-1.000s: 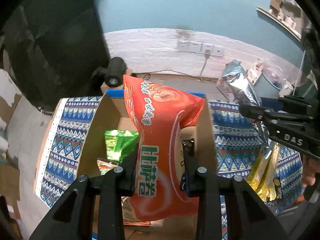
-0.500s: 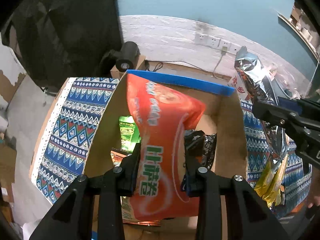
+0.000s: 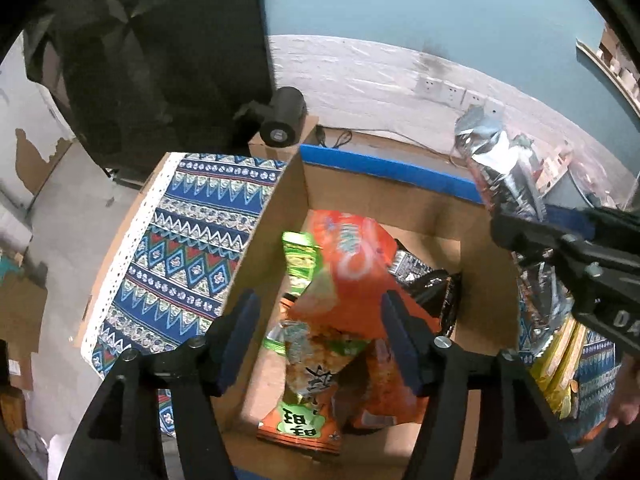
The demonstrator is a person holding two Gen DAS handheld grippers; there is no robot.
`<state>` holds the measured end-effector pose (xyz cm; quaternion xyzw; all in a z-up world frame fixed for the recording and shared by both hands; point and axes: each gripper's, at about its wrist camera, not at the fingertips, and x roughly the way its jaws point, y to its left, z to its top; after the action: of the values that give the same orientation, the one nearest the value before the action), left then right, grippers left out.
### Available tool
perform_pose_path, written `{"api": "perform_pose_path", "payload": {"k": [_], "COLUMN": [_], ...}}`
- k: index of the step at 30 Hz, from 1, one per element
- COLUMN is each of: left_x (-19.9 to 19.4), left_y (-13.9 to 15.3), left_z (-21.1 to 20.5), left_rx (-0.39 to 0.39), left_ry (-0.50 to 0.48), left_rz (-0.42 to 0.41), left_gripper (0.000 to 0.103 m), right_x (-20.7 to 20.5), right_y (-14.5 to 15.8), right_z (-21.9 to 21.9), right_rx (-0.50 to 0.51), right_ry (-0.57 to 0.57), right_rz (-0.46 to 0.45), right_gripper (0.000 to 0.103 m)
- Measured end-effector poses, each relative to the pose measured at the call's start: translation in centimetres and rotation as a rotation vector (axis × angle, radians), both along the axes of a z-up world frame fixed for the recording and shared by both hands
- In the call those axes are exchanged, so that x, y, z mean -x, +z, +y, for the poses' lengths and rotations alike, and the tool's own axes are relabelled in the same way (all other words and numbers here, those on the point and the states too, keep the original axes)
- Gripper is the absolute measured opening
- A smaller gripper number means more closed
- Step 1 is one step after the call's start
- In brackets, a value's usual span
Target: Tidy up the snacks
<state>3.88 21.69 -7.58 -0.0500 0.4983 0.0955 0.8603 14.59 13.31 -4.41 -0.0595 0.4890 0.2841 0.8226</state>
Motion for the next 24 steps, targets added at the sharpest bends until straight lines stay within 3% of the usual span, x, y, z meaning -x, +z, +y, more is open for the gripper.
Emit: {"api": "perform_pose_path", "payload": {"k": [16, 19, 24], "left_x": [0.6, 0.6, 0.5], "left_y": [0.7, 0.8, 1.0], "left_z": [0.8, 0.6, -0.5], "left_rx": [-0.012, -0.016, -0.017], "left_ry": [0.017, 0.011, -0.014], "left_rz": [-0.007, -0.009, -0.014], "left_gripper": [0.066, 0.066, 0.069], "right_x": [-0.7, -0.7, -0.4], "right_y": [-1.8, -1.4, -0.9], "right_z": [2.4, 2.2, 1.3], "right_rx": [-0.007, -0.016, -0.015], "right_ry": [0.032, 0.022, 0.012], "right_rz": [0.047, 0.040, 0.028], "right_gripper": [0.033, 0.045, 0.050]}}
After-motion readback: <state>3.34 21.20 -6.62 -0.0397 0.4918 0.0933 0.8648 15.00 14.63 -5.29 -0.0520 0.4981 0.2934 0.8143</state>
